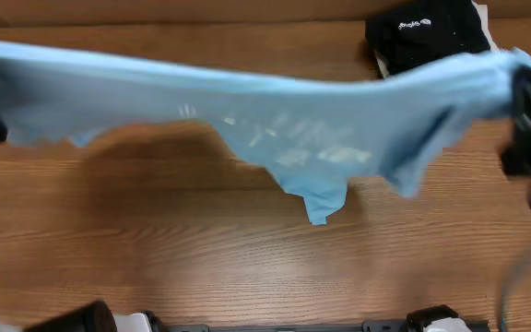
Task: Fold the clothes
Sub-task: 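Lift the shirt with both grippers and fling it forward onto the table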
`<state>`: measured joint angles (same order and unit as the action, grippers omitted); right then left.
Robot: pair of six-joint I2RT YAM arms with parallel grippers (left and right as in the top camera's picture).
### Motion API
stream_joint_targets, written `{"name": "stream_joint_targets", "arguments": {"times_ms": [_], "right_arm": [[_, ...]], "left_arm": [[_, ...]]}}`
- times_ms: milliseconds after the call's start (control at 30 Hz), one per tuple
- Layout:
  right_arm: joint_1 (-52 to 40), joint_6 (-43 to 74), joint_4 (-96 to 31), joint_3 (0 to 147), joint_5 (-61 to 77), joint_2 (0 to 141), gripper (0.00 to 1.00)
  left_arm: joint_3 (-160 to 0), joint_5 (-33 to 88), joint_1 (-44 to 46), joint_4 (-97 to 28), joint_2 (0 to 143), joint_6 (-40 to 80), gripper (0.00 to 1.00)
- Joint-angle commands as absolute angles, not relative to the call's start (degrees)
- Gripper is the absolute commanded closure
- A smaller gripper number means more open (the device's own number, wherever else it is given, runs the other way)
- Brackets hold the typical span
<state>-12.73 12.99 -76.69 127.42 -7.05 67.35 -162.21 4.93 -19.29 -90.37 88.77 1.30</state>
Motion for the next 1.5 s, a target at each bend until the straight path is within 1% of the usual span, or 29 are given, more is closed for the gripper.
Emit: {"name": "stream_joint_targets", "arguments": {"times_ms": [0,167,400,567,800,900,1033,1167,1367,1467], "right_arm": [[-12.1,11.0,-77.1,128.8,-7.6,61.4,0.96],[-12.1,9.1,-78.1,128.8,-7.6,57.2,0.96],[-12.1,7.6,-79.4,128.6,-7.0,58.5,0.96],[-12.1,6.8,-79.5,128.6,-5.8,63.1,0.96],[-12.1,5.7,-79.6,128.7,-5.4,74.2,0.96],[-12.1,5.7,-79.3,128.7,-3.7,75.7,0.96],[-12.1,5.8,-79.1,129.8,-3.3,74.3,0.96],[-12.1,5.7,-80.4,133.5,-3.3,70.1,0.96],[-12.1,5.7,-85.3,142.9,-4.0,63.1,0.96],[-12.1,5.7,-89.7,150.5,-4.3,61.8,0.96]], "left_arm": [[-162.5,3.9,-19.9,-89.8,85.6,1.9,0.96],[-162.5,3.8,-19.9,-89.9,83.1,1.9,0.96],[-160.2,2.5,-19.9,-90.2,83.9,2.2,0.96],[-158.0,2.3,-19.9,-90.1,87.8,2.2,0.96],[-156.4,2.4,-19.9,-91.3,96.2,2.2,0.96],[-156.5,2.4,-19.9,-91.3,96.6,2.1,0.96],[-158.4,2.4,-19.9,-91.2,94.0,2.1,0.96],[-160.9,2.6,-19.9,-91.3,89.2,2.2,0.96],[-161.6,2.6,-19.9,-90.8,79.4,2.4,0.96],[-161.6,2.3,-19.9,-90.3,74.9,2.4,0.96]]}}
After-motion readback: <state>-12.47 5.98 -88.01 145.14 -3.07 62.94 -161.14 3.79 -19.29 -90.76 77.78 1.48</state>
